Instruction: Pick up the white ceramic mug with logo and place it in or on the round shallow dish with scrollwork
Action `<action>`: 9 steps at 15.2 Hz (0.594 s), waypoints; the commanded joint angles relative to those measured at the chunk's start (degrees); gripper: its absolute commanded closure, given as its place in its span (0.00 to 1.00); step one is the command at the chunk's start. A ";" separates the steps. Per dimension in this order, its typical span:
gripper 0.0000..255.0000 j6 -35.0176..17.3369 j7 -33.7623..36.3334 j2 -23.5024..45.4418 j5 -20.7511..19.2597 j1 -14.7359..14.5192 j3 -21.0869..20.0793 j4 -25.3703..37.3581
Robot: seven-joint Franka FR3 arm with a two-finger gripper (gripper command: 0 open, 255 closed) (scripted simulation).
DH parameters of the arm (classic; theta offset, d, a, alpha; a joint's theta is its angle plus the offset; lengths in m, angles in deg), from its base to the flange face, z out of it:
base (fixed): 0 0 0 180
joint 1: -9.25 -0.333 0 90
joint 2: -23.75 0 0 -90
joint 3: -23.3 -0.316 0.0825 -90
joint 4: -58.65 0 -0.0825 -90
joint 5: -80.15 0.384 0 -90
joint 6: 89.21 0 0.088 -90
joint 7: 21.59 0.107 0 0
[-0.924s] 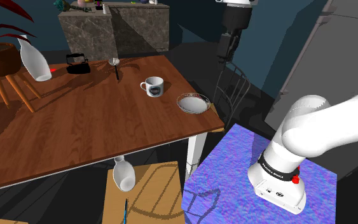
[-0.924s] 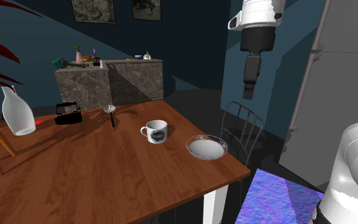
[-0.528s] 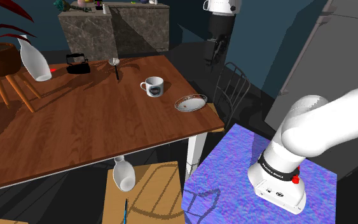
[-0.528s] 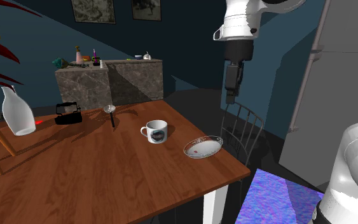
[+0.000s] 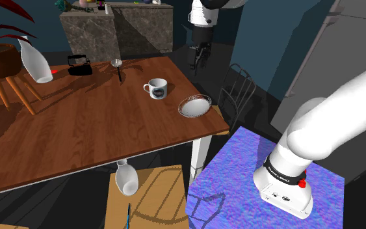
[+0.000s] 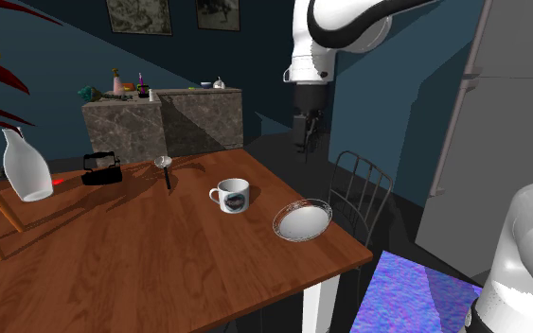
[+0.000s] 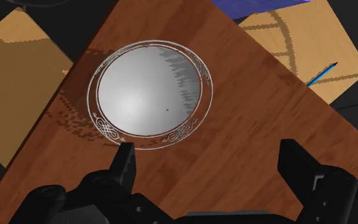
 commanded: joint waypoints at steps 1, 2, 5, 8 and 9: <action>0.00 -1.92 -0.70 4.30 -0.27 0.36 0.47 2.23; 0.00 -2.78 -0.95 6.49 -0.34 0.49 0.63 3.47; 0.00 -4.95 -1.68 13.10 -0.51 0.85 1.10 7.62; 0.00 -6.50 -2.36 19.76 -0.58 1.20 1.52 12.45; 0.00 -6.88 -2.58 22.00 -0.59 1.31 1.64 14.21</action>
